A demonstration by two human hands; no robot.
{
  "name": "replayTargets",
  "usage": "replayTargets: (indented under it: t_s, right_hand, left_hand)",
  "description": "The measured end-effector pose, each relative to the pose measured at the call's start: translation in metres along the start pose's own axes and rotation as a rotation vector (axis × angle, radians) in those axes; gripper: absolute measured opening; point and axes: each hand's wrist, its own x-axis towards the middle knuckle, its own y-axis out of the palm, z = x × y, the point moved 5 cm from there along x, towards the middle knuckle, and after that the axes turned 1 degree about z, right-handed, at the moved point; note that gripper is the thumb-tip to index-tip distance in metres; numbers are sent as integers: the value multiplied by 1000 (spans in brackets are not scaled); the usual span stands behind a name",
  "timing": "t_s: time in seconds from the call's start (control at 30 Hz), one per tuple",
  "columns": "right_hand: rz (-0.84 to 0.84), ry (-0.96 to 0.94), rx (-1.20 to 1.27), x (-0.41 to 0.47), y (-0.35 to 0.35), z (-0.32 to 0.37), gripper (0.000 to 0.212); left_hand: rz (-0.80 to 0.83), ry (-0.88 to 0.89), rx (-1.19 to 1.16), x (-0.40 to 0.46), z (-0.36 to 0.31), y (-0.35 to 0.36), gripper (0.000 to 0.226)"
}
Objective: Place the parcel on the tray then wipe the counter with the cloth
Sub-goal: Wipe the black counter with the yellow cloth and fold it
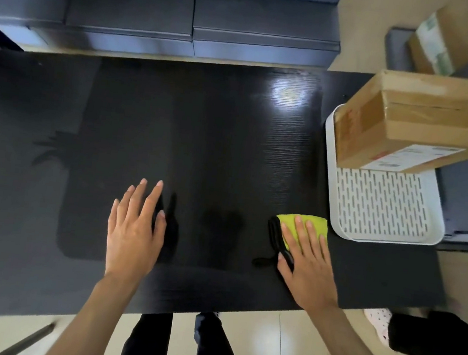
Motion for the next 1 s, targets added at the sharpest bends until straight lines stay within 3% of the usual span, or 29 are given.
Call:
replayTargets:
  t_s: [0.33, 0.83, 1.0]
  right_hand:
    - [-30, 77, 17, 66, -7, 66, 72]
    - [19, -109, 140, 97, 17, 385, 78]
    - [22, -74, 172, 130, 14, 451, 75]
  left_hand:
    - [-18, -100, -6, -6, 61, -19, 53]
    - [-13, -255, -69, 5, 191, -59, 52]
    - [-8, -276, -89, 11, 220, -72, 54]
